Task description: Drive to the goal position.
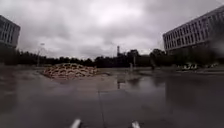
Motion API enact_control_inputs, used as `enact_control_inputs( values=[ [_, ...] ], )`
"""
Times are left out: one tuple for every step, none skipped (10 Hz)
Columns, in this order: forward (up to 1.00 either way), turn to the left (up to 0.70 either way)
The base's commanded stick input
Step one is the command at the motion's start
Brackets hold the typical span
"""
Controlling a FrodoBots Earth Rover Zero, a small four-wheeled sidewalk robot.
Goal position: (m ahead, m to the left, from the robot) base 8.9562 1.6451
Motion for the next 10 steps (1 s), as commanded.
enact_control_inputs(
  values=[
    [1.0, 0.0],
    [1.0, 0.0],
    [1.0, 0.0],
    [1.0, 0.0],
    [1.0, 0.0],
    [1.0, 0.0],
    [1.0, 0.0],
    [1.0, 0.0],
    [1.0, 0.0],
    [1.0, 0.0]
  ],
)
